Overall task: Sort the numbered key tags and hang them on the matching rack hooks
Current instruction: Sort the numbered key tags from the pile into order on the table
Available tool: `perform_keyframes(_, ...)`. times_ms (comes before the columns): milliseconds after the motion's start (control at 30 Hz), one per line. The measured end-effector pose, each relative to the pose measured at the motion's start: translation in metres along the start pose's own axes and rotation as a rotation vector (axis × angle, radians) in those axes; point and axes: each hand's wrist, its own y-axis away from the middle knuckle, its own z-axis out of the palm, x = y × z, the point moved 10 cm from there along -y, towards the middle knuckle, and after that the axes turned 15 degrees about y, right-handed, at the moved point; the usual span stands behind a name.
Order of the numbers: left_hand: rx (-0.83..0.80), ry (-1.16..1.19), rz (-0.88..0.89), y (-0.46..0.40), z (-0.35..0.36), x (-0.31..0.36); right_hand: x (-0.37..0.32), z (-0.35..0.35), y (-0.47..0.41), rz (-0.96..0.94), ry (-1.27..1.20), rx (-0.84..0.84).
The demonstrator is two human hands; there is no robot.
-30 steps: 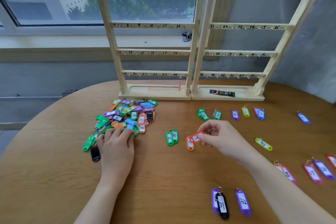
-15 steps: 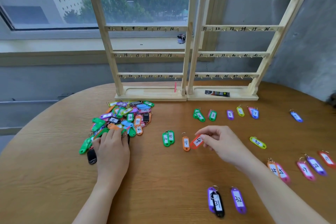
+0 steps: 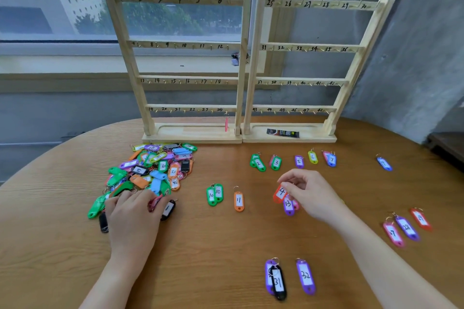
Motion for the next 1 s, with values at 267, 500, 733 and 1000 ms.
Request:
perform_keyframes(267,-0.067,-0.031,-0.070,0.011,0.002,-0.004,0.019,-0.025,-0.003,0.022,-0.002,0.034)
perform_keyframes(500,-0.060,0.267,-0.084,0.002,0.008,0.018,0.035,-0.047,-0.038,0.031,0.067,0.094)
perform_keyframes(733,-0.228,0.611,-0.046,-0.011,0.030,0.084,0.032,-0.047,-0.089,0.025,0.184,0.058)
perform_keyframes(1000,-0.316,0.621,-0.064,-0.021,0.048,0.112,0.027,-0.023,-0.111,-0.052,0.346,-0.081)
